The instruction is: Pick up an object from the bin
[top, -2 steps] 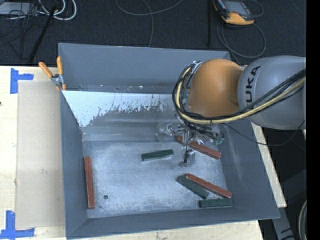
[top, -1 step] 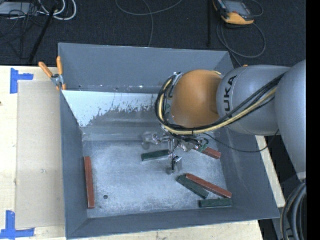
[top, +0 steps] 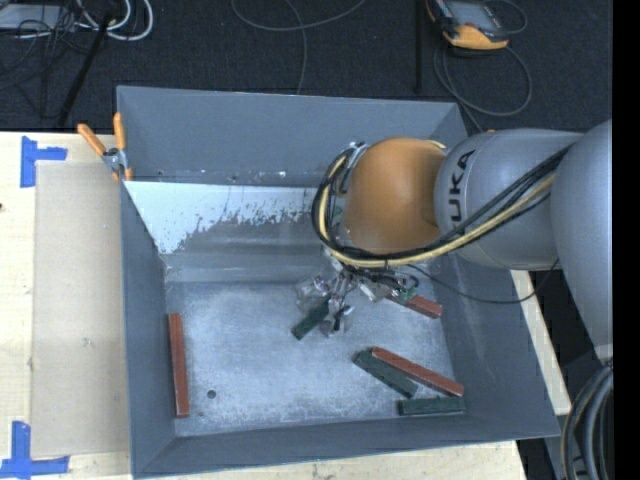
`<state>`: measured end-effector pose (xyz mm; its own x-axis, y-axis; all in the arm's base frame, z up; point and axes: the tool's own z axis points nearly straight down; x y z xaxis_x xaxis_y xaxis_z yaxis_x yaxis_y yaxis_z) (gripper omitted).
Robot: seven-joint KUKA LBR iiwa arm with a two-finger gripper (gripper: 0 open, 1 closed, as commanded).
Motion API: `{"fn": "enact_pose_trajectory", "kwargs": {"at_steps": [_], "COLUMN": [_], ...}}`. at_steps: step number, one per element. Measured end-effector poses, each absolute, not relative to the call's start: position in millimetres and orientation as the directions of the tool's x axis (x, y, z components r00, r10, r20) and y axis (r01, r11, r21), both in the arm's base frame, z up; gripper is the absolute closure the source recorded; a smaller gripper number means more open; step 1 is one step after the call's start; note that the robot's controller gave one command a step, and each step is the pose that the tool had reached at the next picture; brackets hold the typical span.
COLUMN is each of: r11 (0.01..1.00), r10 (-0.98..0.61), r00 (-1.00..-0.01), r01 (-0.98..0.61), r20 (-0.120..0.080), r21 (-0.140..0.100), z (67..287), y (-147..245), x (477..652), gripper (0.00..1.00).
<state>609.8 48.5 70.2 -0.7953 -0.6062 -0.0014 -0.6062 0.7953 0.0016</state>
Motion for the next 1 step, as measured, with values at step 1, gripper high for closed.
{"fn": "enact_pose_trajectory", "kwargs": {"at_steps": [1], "r11": [0.74], "r10": [-0.672], "r00": [-0.74], "r01": [-0.672], "r20": [-0.008], "r21": [-0.006], "z": [221.3], "y": [38.0], "x": [607.5], "gripper": [1.0]}}
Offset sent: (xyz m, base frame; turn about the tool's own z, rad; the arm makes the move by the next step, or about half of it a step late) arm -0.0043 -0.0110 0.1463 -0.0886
